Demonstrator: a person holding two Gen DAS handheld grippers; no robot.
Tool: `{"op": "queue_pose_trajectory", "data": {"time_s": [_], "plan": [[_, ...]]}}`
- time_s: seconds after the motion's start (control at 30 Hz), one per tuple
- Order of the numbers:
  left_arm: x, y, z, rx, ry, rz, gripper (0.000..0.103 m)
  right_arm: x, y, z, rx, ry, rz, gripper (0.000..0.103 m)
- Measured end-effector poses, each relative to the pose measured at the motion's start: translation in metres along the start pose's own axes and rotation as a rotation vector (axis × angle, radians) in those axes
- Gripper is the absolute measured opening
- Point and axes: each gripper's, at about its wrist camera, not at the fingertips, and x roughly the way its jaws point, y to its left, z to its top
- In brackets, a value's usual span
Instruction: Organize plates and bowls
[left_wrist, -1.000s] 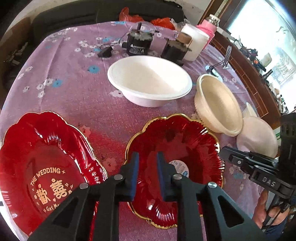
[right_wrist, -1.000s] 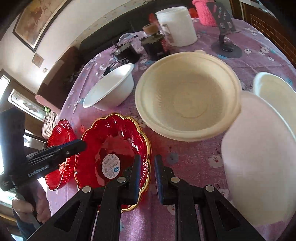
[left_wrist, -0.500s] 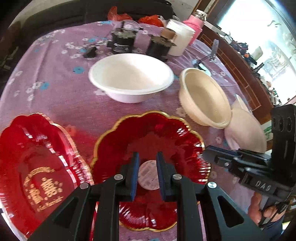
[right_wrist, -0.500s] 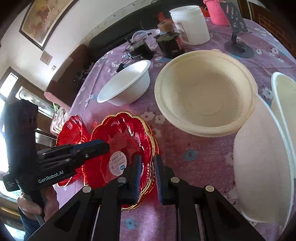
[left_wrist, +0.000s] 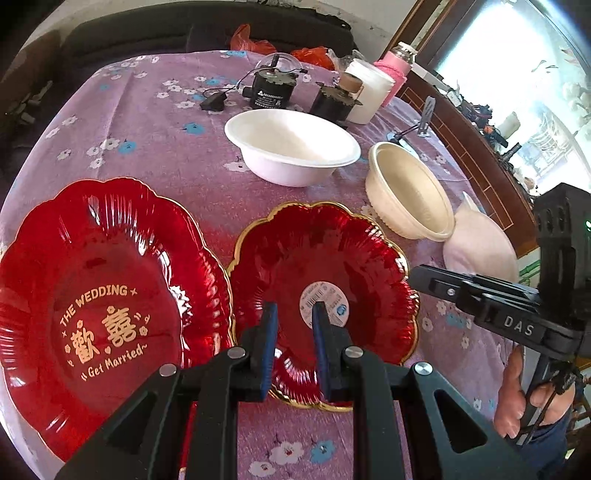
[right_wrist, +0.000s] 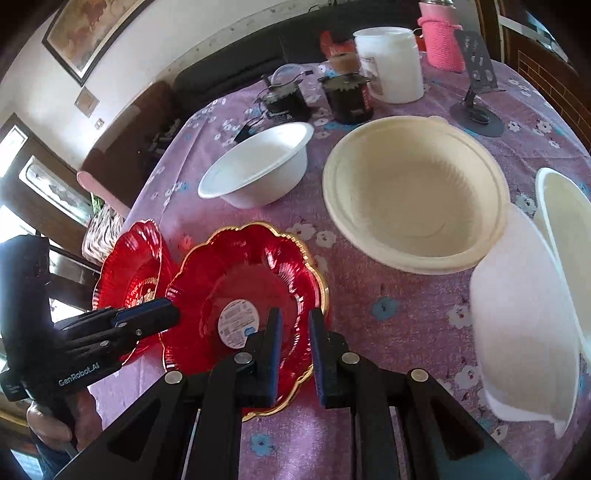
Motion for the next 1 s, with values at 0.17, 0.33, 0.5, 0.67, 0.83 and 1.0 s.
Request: {"op": "queue_pose_trajectory", "data": {"time_s": [0.17, 0.33, 0.5, 0.67, 0.83, 1.0], "plan": [[-0.003, 0.0, -0.002, 0.003, -0.006, -0.002, 0.018, -0.008, -0.003, 0.001, 0.036, -0.022, -0.026, 0.016], [-0.004, -0.002, -0.003, 0.007, -0.006, -0.002, 0.018, -0.007, -0.018, 0.005, 0.065, -0.005, -0.055, 0.016], [-0.003, -0.004, -0.003, 0.009, -0.007, 0.001, 0.018, 0.006, -0.022, 0.003, 0.084, 0.027, -0.023, 0.016], [0.0, -0.002, -0.003, 0.01, 0.0, 0.009, 0.018, 0.005, -0.017, 0.002, 0.084, 0.023, -0.015, 0.017], [0.005, -0.001, -0.002, 0.005, 0.01, 0.017, 0.018, 0.0, -0.012, 0.001, 0.076, 0.018, -0.021, 0.018], [0.009, 0.001, -0.002, -0.001, 0.023, 0.02, 0.019, -0.004, 0.003, 0.0, 0.03, 0.013, -0.033, 0.018]]}}
